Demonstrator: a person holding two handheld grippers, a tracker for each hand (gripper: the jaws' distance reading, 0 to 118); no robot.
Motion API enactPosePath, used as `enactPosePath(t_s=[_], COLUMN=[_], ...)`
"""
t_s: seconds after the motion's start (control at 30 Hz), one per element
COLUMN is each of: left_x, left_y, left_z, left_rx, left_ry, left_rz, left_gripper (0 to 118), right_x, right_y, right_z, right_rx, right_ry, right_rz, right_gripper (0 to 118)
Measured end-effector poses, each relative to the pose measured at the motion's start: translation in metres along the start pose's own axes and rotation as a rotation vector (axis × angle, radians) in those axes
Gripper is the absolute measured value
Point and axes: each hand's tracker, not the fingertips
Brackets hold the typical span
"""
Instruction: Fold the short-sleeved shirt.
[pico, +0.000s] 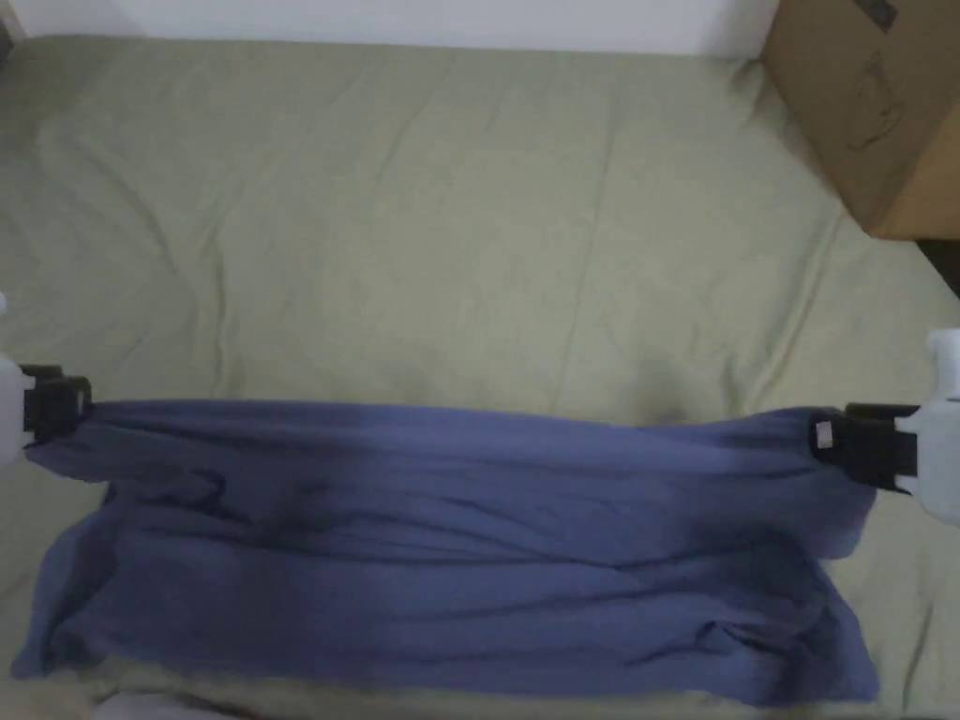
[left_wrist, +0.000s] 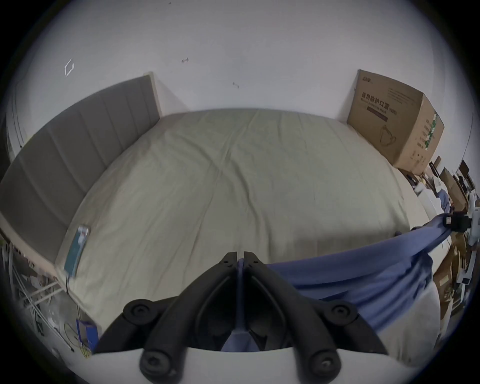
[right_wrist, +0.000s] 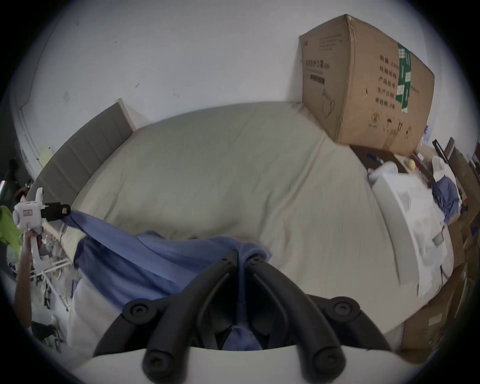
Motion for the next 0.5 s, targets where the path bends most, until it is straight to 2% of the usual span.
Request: enactPosePath(t_s=[0.17,0.23,0.27,0.3,0.33,0.4,0.43,0.47,0.5], left_x=[-0.011,-0.009,-0.008,-0.006,-0.006,-0.007,-0.008,-0.010,-0.022], left_y=[-0.078,-0.101,-0.107,-0.113,-0.117,-0.113,-0.111,-0.109,-0.106], left_z=[0.003,-0.011,-0.015,-0.018,-0.020,-0.014,-0.012,-0.009,-0.004], left_rx=[-0.098,-0.175,-0.172,-0.170,-0.165,-0.145,-0.147,-0.132,-0.108], left_ry=[-0.036,-0.001,-0.010,-0.004,0.007,0.033,0.042,0.013,-0.029], left_rz=[0.066,0.081,0.080,0.073,0.078,0.117,0.151,0.186,0.225], left_gripper=[1,2,3,9,30,81,106,112,112], right_x=[-0.002,0.000,-0.001,-0.001,-0.003,-0.002,-0.003,-0.004,-0.006], right_y=[-0.084,-0.106,-0.110,-0.115,-0.114,-0.108,-0.105,-0.103,-0.099], right_z=[-0.020,-0.037,-0.038,-0.039,-0.036,-0.031,-0.028,-0.029,-0.024], right_rx=[-0.208,-0.254,-0.245,-0.234,-0.227,-0.219,-0.203,-0.197,-0.169], right_ry=[-0.044,-0.040,-0.034,-0.035,-0.044,-0.029,-0.028,-0.037,-0.057], right_rz=[0.010,-0.039,-0.040,-0.042,-0.049,-0.067,-0.081,-0.080,-0.073], right_gripper=[5,5,7,16,39,90,106,107,105])
